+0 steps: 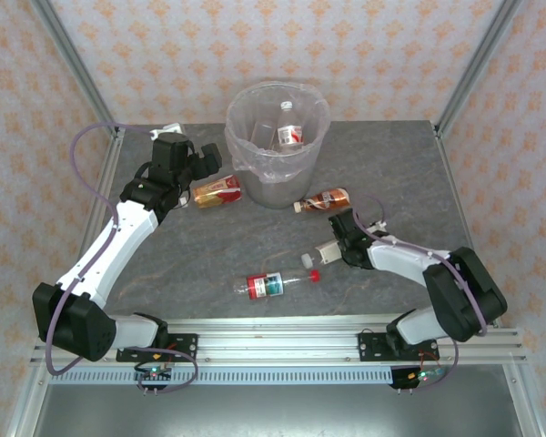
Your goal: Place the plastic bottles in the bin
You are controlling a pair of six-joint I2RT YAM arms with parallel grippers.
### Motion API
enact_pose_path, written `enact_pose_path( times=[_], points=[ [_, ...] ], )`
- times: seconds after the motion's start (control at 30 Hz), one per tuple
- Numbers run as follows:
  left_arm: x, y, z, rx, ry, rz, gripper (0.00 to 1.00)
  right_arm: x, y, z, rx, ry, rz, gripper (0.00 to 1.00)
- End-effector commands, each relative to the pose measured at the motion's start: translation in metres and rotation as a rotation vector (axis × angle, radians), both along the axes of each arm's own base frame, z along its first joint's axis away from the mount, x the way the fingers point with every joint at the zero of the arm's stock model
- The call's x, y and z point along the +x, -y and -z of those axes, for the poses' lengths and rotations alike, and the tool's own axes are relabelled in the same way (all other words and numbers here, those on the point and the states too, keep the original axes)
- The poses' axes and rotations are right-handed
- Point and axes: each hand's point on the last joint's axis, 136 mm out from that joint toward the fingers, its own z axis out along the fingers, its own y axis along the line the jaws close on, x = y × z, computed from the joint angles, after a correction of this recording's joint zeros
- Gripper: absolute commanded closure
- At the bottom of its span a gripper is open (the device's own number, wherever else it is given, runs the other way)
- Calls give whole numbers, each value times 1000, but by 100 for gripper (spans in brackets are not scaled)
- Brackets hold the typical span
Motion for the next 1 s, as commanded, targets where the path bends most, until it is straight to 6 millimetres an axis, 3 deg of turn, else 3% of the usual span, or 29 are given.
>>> enact_pose_path(
  times=[0.0,0.3,0.53,0.8,0.97],
  points=[
    [1,-2,1,-22,-9,-11,0,5,15,-12,-19,91,71,45],
    [-1,-2,-1,-21,-8,-10,0,-1,47,-39,-57,234,171,49],
    [-1,-1,0,-25,-10,-8,0,-3,64,-82,-104,407,165,58],
    [0,1,2,-34,-13,-1,0,7,50,-148,-170,627,-44,63],
    [-4,13,7,-57,-37,71,0,12,36,-173,-190,680,-156,64]
  ],
)
